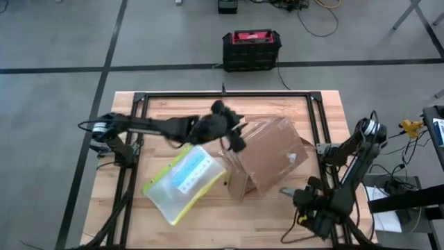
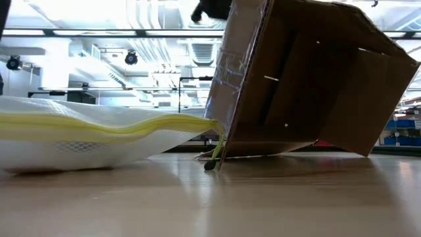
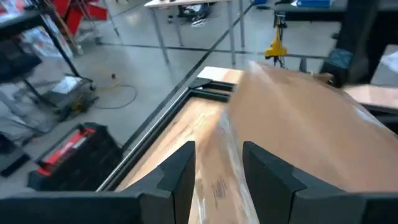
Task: Unpack boxes
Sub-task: Break down the brown box using the gray cutter
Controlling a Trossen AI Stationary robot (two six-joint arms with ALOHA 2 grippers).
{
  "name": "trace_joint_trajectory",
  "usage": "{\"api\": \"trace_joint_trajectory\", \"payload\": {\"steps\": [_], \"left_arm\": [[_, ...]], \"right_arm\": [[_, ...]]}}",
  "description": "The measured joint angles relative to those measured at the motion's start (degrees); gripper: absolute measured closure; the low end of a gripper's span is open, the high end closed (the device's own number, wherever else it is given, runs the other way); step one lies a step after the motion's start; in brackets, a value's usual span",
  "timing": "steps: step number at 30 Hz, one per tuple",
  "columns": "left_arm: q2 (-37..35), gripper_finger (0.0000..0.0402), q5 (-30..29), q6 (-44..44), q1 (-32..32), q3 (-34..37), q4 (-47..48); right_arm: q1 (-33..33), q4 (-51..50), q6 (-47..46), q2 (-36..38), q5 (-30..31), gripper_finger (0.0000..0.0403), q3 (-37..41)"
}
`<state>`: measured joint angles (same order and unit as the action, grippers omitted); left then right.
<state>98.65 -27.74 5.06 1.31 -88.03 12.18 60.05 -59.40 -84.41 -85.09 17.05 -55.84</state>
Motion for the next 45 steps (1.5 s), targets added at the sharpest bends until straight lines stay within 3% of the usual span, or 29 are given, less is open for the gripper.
{"api": "trace_joint_trajectory", "payload": {"steps": [4,10,15,19,26,33,40,45], "left_arm": [[3.3,0.0284,8.1,-0.4,-3.0,-0.2,-5.1],[8.4,0.0284,10.6,-3.9,-4.7,-7.7,-6.0],[16.5,0.0284,13.5,-4.7,-5.0,-17.5,2.1],[22.9,0.0284,15.6,-3.9,-5.1,-24.2,7.5],[29.9,0.0283,18.0,-5.5,-2.1,-33.5,12.3],[29.6,0.0283,17.6,-6.2,-0.5,-35.8,18.4],[29.7,0.0283,15.9,-3.5,-0.3,-30.5,26.3],[28.2,0.0283,15.9,-1.0,0.1,-23.1,27.6]], "right_arm": [[-0.4,10.0,-2.3,5.1,-2.8,0.0208,8.9],[-2.5,7.8,-2.8,6.0,-3.9,0.0154,13.0],[-4.4,9.4,2.9,5.3,-4.1,0.0114,14.4],[-4.6,16.0,6.1,5.3,-5.3,0.011,15.9],[-4.6,17.9,4.2,5.0,-6.7,0.0142,19.0],[-4.6,19.1,3.7,3.8,-7.4,0.0198,20.0],[-4.6,19.1,3.4,3.8,-7.6,0.0294,20.1],[-4.6,19.1,3.6,4.0,-7.8,0.0294,19.6]]}}
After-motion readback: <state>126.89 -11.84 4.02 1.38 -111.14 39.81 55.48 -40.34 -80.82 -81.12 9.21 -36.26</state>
